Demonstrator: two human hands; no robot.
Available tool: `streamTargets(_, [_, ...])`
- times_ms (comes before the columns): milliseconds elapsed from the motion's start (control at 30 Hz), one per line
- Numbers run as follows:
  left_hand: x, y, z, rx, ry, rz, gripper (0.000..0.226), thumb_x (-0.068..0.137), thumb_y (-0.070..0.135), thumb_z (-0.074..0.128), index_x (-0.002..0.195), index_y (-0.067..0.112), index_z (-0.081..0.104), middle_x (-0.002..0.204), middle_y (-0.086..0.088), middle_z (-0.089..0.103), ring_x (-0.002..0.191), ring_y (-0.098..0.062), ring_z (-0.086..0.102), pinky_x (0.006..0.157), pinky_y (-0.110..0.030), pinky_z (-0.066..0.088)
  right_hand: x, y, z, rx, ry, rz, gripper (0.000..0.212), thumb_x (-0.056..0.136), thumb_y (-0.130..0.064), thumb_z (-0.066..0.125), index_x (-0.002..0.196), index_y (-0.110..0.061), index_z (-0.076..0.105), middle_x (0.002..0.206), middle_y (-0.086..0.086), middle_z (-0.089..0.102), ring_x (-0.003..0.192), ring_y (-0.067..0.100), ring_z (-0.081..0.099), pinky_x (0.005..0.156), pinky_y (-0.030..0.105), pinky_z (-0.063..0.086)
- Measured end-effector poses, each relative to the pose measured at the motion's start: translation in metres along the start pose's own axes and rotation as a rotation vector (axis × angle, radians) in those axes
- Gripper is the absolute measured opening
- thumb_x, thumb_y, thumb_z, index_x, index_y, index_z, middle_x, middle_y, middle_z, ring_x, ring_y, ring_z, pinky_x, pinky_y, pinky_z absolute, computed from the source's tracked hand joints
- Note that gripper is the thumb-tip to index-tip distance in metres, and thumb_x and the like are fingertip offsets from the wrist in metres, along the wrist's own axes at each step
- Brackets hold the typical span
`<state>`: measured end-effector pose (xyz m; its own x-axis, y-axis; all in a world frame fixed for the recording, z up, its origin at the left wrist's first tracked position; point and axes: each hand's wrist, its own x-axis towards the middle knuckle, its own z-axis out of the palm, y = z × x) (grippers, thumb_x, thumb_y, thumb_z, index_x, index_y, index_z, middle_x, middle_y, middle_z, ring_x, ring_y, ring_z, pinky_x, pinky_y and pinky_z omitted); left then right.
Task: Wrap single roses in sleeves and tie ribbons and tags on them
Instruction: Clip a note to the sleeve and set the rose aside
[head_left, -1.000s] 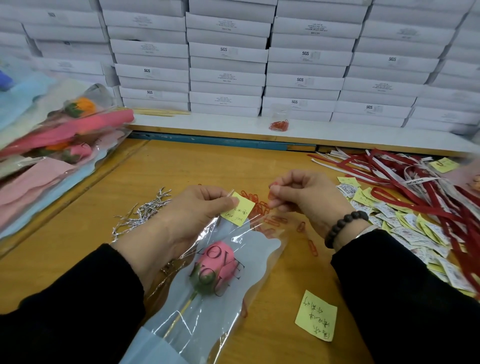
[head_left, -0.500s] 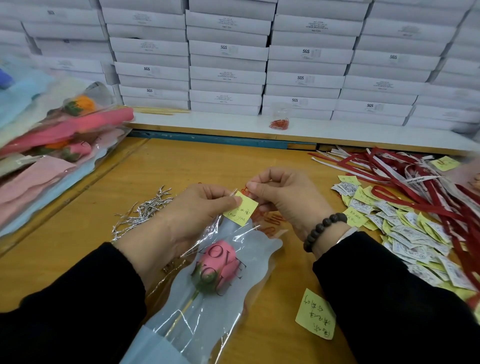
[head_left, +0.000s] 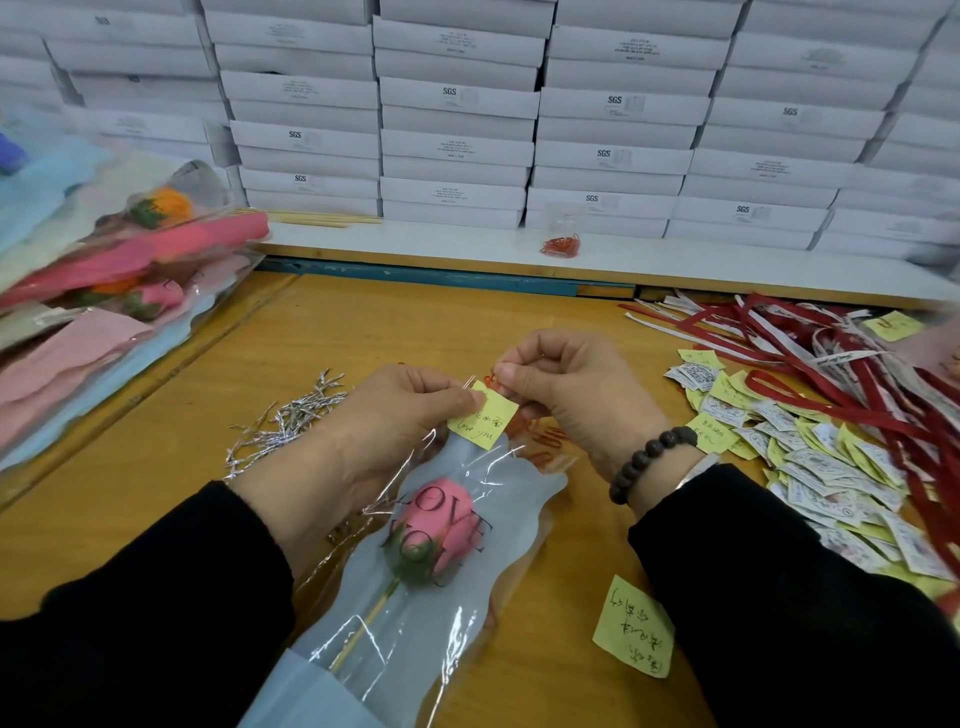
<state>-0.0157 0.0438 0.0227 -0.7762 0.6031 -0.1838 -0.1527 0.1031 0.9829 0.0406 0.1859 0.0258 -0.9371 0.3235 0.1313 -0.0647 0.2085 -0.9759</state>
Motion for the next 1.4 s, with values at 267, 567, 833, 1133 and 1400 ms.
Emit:
streamTargets(267, [0.001,0.0,0.0,-0.01,0.011,0.007,0.021,0.085,0.007,0.061,0.065,0.006,0.069,0.062,-0.007,0.067,0.051,-0.012,0.057,0.053,-0.021,0.044,-0.001,0.001,0.0,-0.003,-0.03,0.038,0.007,0.086,-0.01,0.062,0.079,-0.011,0.064,0.068,0.0,0.068,0.054,0.001,0.062,0.048,0.011,0.044])
streamTargets(567, [0.002,-0.001,0.0,0.025,0.039,0.05,0.016,0.085,0.005,0.061,0.073,-0.003,0.068,0.058,-0.007,0.065,0.043,-0.011,0.053,0.039,-0.016,0.039,-0.001,-0.001,0.005,-0.06,0.041,-0.03,0.013,0.084,-0.007,0.064,0.073,-0.012,0.062,0.064,0.0,0.065,0.047,-0.003,0.057,0.046,0.009,0.042])
streamTargets(833, [0.003,-0.003,0.0,0.025,0.066,0.057,0.014,0.084,0.005,0.062,0.078,-0.005,0.069,0.06,-0.01,0.067,0.043,-0.012,0.055,0.046,-0.021,0.044,-0.004,0.001,0.008,-0.057,0.063,-0.028,0.009,0.085,-0.005,0.064,0.076,-0.007,0.063,0.066,0.005,0.064,0.048,0.001,0.057,0.046,0.013,0.043])
streamTargets(1133, [0.003,-0.004,0.001,0.064,0.077,0.1,0.015,0.085,0.005,0.061,0.074,0.0,0.07,0.057,-0.004,0.065,0.048,-0.01,0.053,0.044,-0.016,0.039,-0.006,-0.001,0.008,0.084,0.053,0.107,0.01,0.087,-0.008,0.062,0.077,-0.005,0.065,0.05,0.0,0.06,0.038,0.005,0.052,0.04,0.018,0.046])
streamTargets(1400, [0.003,-0.003,0.0,0.019,0.097,0.065,0.017,0.084,0.004,0.062,0.071,0.0,0.072,0.073,-0.023,0.063,0.066,-0.029,0.046,0.058,-0.03,0.033,-0.008,-0.003,0.009,0.076,0.058,0.098,0.009,0.087,-0.007,0.062,0.079,-0.005,0.065,0.056,0.004,0.062,0.038,0.004,0.052,0.039,0.015,0.043])
